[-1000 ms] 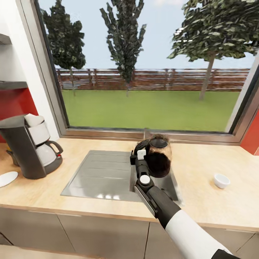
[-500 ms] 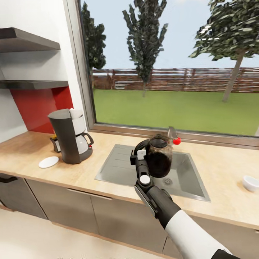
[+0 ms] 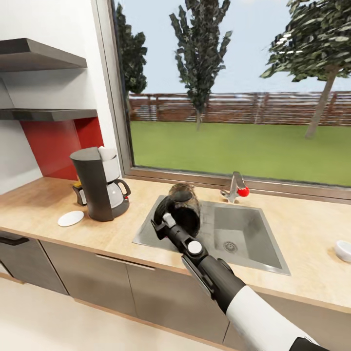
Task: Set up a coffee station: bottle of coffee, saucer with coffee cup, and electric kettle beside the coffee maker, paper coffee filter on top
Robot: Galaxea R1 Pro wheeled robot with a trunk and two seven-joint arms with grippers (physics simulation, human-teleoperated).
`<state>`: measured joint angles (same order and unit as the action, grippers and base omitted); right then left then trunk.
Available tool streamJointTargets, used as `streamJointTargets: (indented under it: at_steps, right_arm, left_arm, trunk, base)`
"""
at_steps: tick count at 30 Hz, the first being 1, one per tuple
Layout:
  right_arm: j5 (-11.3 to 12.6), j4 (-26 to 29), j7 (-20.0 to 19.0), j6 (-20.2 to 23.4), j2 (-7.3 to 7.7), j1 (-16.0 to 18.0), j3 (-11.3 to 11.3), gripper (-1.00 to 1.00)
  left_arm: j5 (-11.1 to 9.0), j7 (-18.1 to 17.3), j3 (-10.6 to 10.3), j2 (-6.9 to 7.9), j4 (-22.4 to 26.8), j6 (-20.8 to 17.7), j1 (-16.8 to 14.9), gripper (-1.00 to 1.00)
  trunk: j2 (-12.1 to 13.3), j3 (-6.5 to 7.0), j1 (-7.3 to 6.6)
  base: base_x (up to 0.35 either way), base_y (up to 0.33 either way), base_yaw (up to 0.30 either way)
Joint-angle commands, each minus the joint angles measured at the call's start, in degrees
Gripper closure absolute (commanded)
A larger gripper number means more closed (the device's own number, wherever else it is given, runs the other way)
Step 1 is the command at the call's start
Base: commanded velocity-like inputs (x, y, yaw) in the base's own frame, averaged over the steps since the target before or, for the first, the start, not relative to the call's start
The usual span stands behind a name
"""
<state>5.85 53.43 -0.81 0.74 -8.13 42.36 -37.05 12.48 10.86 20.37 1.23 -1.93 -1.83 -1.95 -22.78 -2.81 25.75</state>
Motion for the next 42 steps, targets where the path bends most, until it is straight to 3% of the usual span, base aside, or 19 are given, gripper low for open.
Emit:
streamJointTargets:
  at_steps: [1,3,4,5,9,12,15,19,21,23,30,37,42]
  right_arm:
    - [0.5,0.0,-1.0,0.1,0.03,0.1,0.1,1.00]
    - [-0.7,0.4,-5.0,0.1,0.31,0.1,0.1,1.00]
    - [-4.7,0.6,-7.2,0.1,0.50,0.1,0.2,1.00]
    - [-6.2,0.7,-8.3,0.1,0.53,0.1,0.3,1.00]
    - [-9.0,1.6,-13.6,0.1,0.57,0.1,0.4,1.00]
    - [-9.5,3.3,-19.5,0.1,0.52,0.2,0.6,1.00]
    - [-9.6,5.1,-22.7,0.3,0.49,0.3,0.8,1.00]
    - [-9.5,6.1,-26.4,1.9,0.49,0.7,4.9,1.00]
    - [-9.5,7.9,-28.6,6.0,0.49,1.1,7.0,1.00]
    - [-9.5,10.5,-29.5,9.4,0.49,1.3,7.7,1.00]
    - [-9.4,10.4,-29.9,11.1,0.57,1.3,7.8,1.00]
    - [-9.5,9.5,-34.9,11.3,0.29,1.3,7.7,1.00]
    - [-9.2,9.7,-35.1,11.2,-0.14,1.2,7.7,1.00]
  left_arm:
    - [0.6,0.2,0.4,0.01,-0.1,-0.1,-0.1,-1.00]
    - [0.7,0.1,0.2,0.03,-0.1,-0.2,-0.1,-1.00]
    - [0.8,0.1,0.1,0.03,-0.1,-0.2,-0.1,-1.00]
    - [0.9,0.0,0.0,0.05,-0.1,-0.3,-0.1,-1.00]
    - [1.0,-0.7,-0.1,0.39,-0.1,-0.2,-0.1,-1.00]
    - [1.1,-0.9,-0.4,0.51,-0.1,-0.2,-0.1,-1.00]
    - [1.2,-0.9,-0.5,0.37,0.0,-0.2,-0.1,-1.00]
    - [1.3,-0.9,-0.5,0.07,0.0,-0.2,-0.1,-1.00]
    - [1.3,-0.9,-0.5,0.02,0.0,-0.2,-0.1,-1.00]
    - [1.3,-0.9,-0.5,0.01,0.0,-0.2,-0.1,-1.00]
    - [1.4,-0.9,-0.7,-0.05,0.0,-0.2,-0.1,-1.00]
    - [1.4,-0.6,-0.7,-0.02,0.0,-0.2,-0.1,-1.00]
    - [1.5,-0.7,-0.8,-0.01,0.0,-0.2,-0.1,-1.00]
  trunk:
    - [-0.1,-0.12,0.03]
    - [-0.1,-0.12,0.03]
    - [-0.1,-0.12,0.03]
    - [-0.1,-0.12,0.03]
    - [-0.1,-0.12,0.03]
    - [-0.1,-0.12,0.03]
    - [-0.1,-0.12,0.03]
    - [-0.1,-0.12,0.03]
    - [-0.1,-0.12,0.03]
    - [-0.1,-0.12,0.03]
    - [-0.1,-0.12,0.03]
    - [-0.1,-0.12,0.03]
    - [-0.1,-0.13,0.04]
  base:
    - [0.000,0.000,0.000]
    - [0.000,0.000,0.000]
    - [0.000,0.000,0.000]
    - [0.000,0.000,0.000]
    - [0.000,0.000,0.000]
    - [0.000,0.000,0.000]
    - [0.000,0.000,0.000]
    - [0.000,0.000,0.000]
    - [0.000,0.000,0.000]
    - [0.000,0.000,0.000]
    - [0.000,0.000,0.000]
    - [0.000,0.000,0.000]
    - [0.000,0.000,0.000]
